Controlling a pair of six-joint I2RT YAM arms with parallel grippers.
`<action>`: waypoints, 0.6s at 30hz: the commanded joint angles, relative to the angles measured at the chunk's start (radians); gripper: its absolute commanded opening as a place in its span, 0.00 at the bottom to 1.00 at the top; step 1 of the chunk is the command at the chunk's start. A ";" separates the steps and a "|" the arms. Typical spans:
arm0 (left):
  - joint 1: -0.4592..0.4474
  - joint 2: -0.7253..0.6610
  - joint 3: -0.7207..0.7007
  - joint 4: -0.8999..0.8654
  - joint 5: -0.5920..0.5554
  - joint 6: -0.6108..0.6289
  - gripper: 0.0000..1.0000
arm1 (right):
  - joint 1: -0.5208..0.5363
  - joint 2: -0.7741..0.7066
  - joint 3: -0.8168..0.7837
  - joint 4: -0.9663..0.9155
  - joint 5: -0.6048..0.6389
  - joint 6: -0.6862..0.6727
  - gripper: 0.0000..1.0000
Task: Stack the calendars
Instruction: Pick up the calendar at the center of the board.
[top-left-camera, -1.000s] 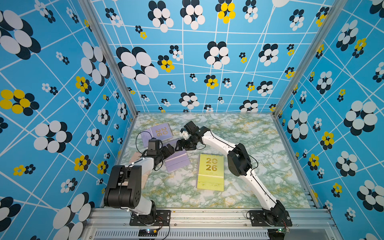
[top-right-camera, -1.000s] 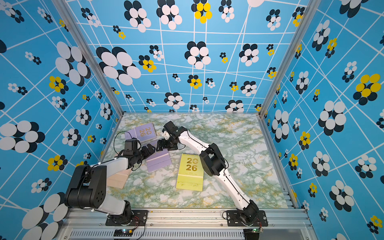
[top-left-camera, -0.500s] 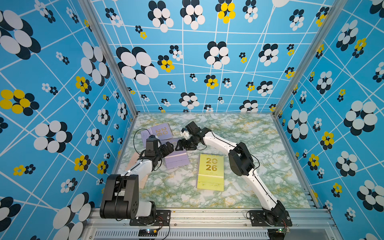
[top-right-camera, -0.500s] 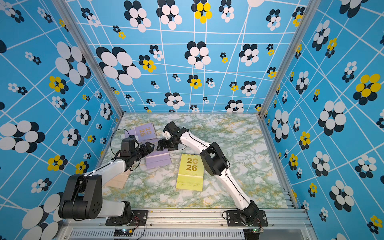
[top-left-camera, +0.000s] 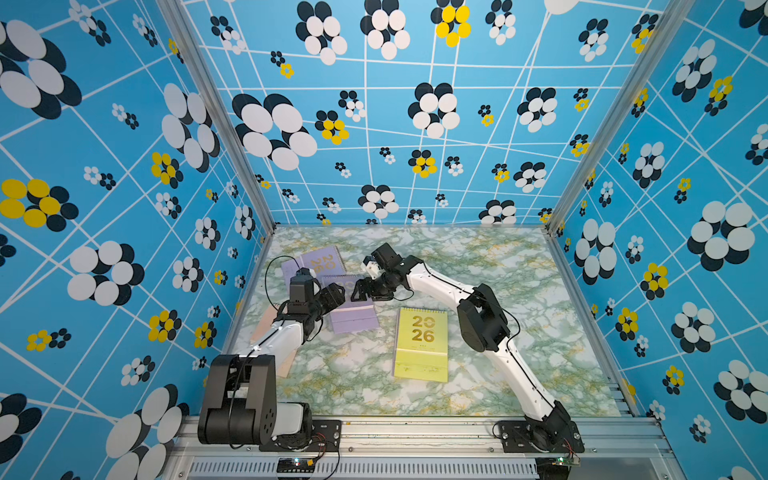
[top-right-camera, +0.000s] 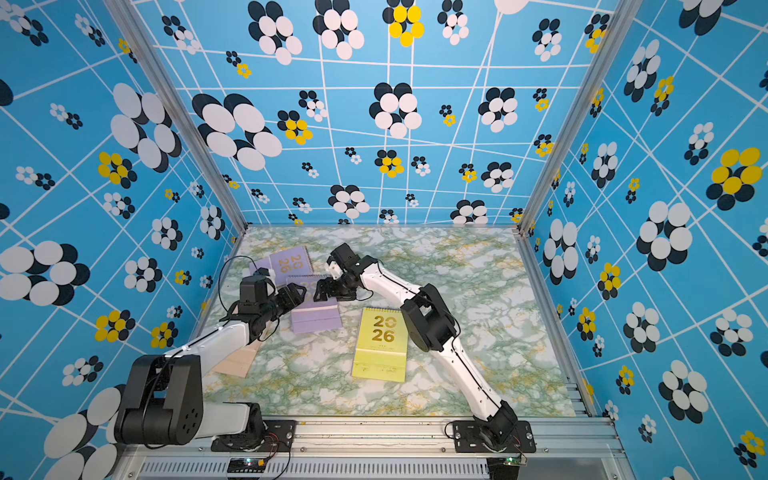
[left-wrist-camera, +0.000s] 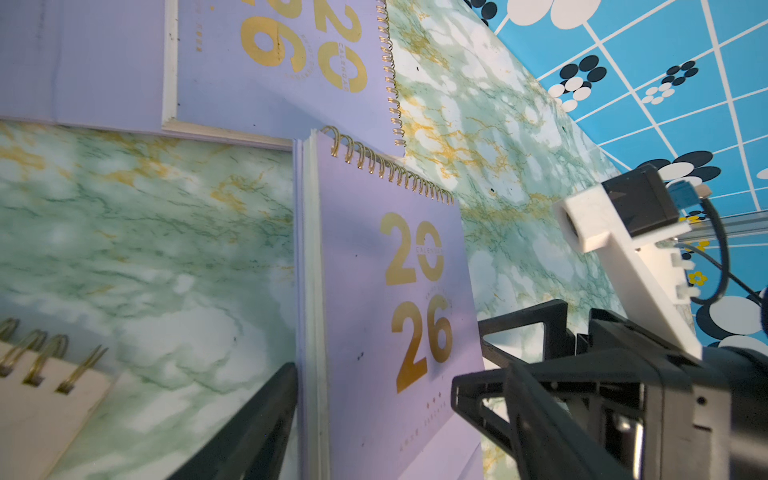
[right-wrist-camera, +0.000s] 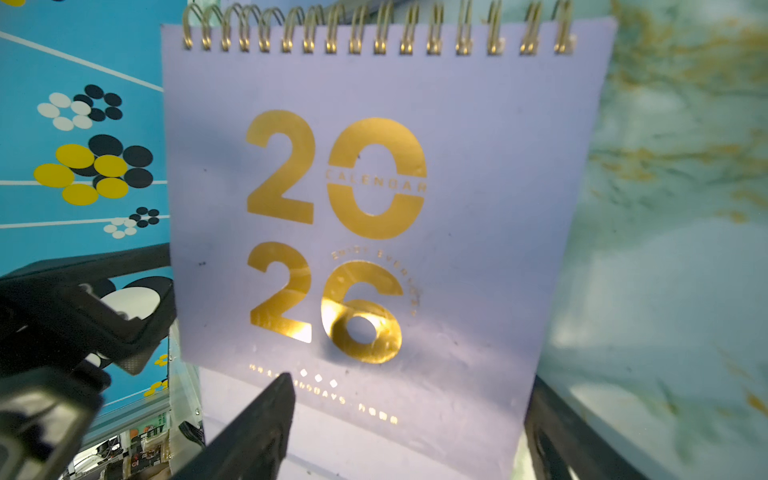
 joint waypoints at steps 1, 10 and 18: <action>-0.015 -0.004 -0.014 0.040 0.145 0.011 0.75 | 0.014 -0.018 -0.029 0.007 -0.050 -0.013 0.85; -0.013 0.005 -0.007 0.038 0.212 0.044 0.66 | -0.013 -0.022 -0.033 0.009 -0.084 -0.039 0.84; -0.012 0.020 -0.004 0.038 0.216 0.043 0.56 | -0.023 -0.027 -0.042 -0.002 -0.078 -0.063 0.84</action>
